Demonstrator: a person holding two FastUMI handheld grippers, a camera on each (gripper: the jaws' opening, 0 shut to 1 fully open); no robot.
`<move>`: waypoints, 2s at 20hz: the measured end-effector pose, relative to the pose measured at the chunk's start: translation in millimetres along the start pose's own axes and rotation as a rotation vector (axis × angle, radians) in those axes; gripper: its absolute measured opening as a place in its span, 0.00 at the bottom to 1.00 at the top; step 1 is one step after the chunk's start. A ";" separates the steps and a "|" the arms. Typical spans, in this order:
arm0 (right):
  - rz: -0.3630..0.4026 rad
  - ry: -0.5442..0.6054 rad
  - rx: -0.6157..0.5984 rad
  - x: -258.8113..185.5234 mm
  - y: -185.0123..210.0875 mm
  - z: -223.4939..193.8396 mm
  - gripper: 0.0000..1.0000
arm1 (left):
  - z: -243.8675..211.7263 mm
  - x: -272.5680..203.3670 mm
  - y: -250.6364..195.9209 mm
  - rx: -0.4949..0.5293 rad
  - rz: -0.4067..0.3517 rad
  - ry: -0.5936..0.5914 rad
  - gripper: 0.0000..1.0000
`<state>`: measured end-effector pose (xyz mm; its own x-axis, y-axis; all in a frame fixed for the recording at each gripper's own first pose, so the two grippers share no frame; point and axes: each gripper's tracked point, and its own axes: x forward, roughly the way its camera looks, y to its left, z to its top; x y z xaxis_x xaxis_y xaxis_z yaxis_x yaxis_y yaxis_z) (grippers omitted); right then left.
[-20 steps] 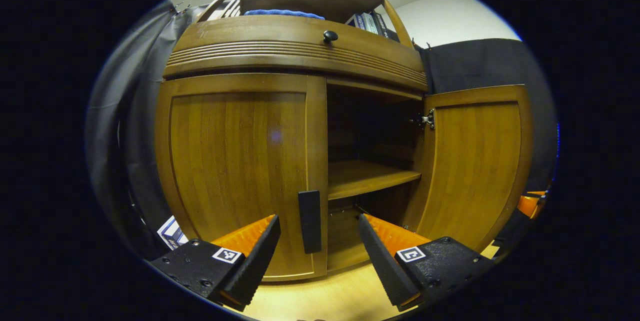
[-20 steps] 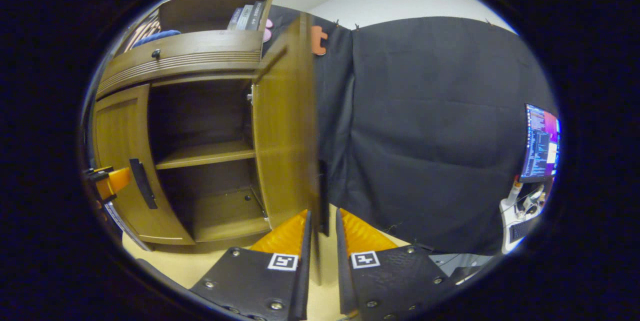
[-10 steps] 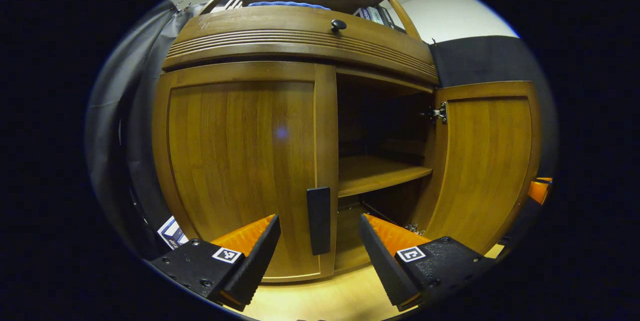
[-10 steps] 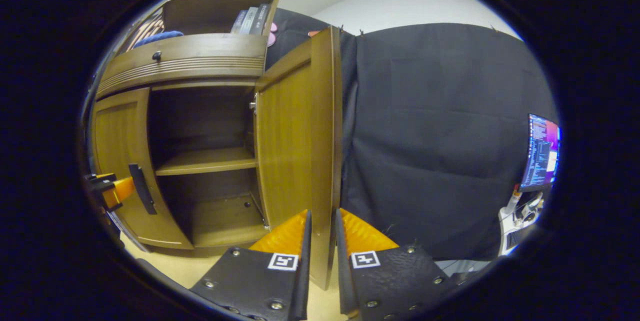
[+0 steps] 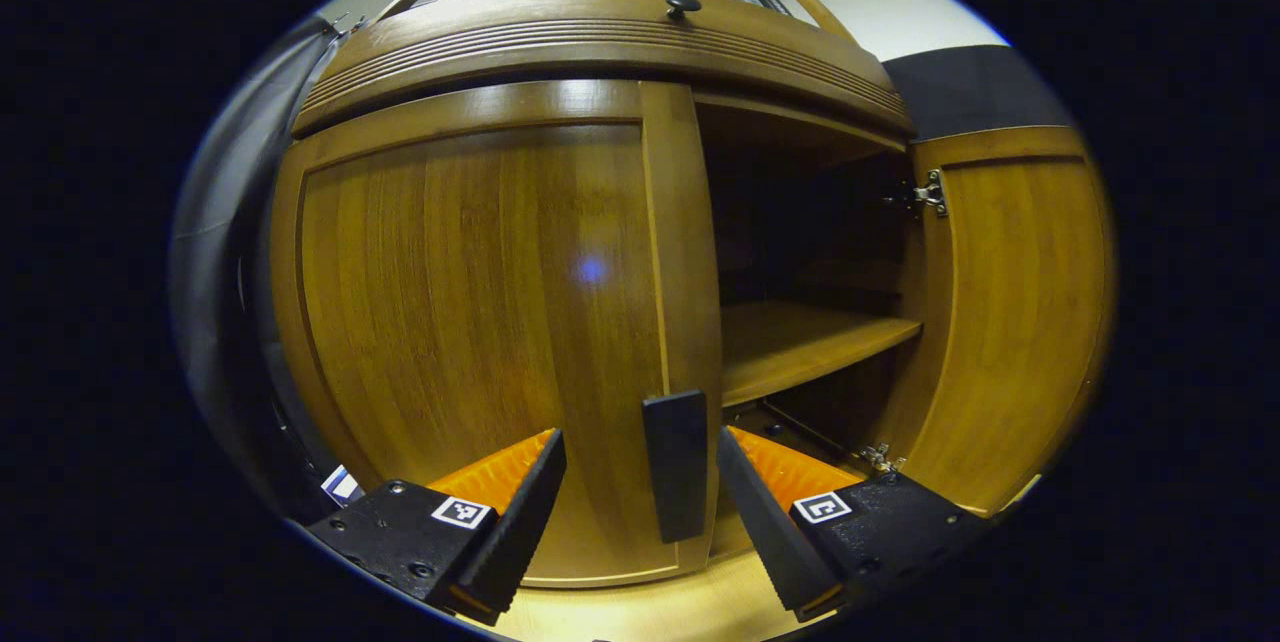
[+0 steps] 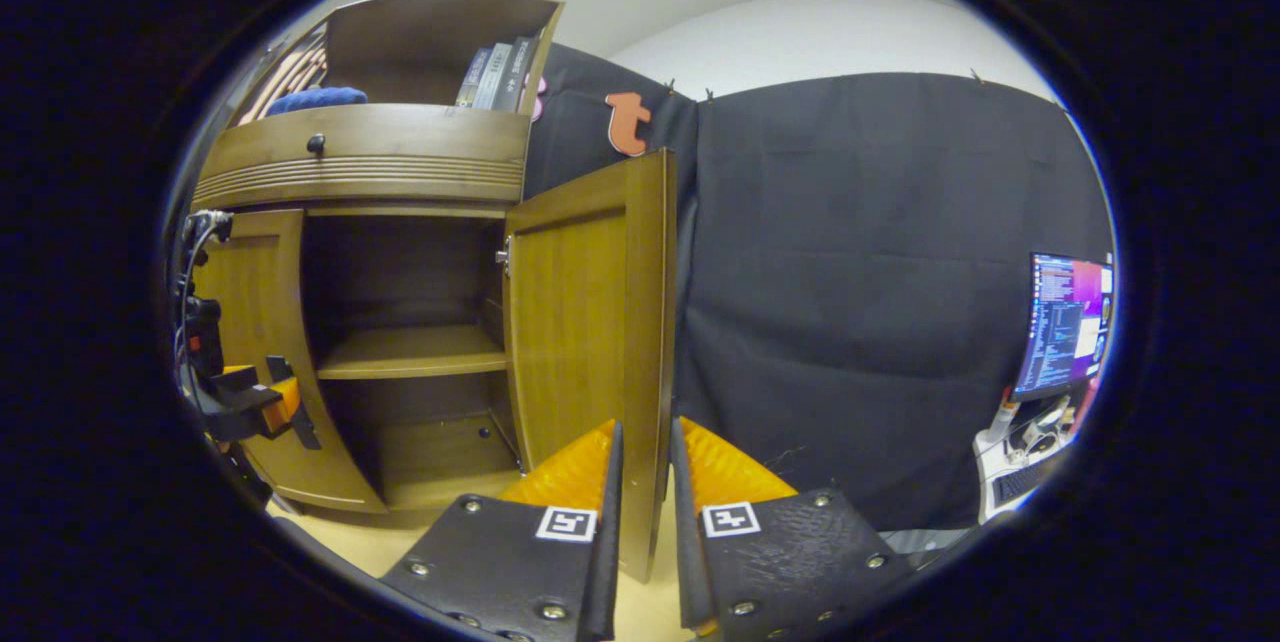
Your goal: Open the right door of the double-door shoe cabinet with the right hand, and open the left door with the left hand.
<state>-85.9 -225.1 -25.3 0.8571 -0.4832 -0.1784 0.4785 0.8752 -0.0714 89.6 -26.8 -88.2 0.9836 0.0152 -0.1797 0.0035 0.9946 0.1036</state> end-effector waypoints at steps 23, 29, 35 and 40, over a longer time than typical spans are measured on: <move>-0.095 0.006 0.036 -38.3 -37.2 -12.0 0.25 | -5.5 -7.9 -27.3 -0.037 -0.107 0.021 0.30; -0.074 0.015 0.050 -44.4 -45.6 -15.9 0.25 | -6.8 -31.1 -27.1 -0.052 -0.108 0.028 0.31; -0.043 0.018 0.044 -45.3 -57.0 -13.5 0.25 | -8.4 -56.1 -24.5 -0.070 -0.097 0.042 0.31; 0.006 0.038 0.037 -41.5 -57.4 -18.4 0.25 | -9.8 -81.4 -19.6 -0.085 -0.078 0.039 0.29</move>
<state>-152.5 -254.9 -31.8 0.8525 -0.4762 -0.2157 0.4808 0.8762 -0.0343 7.7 -46.5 -85.2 0.9733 -0.0600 -0.2217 0.0627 0.9980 0.0049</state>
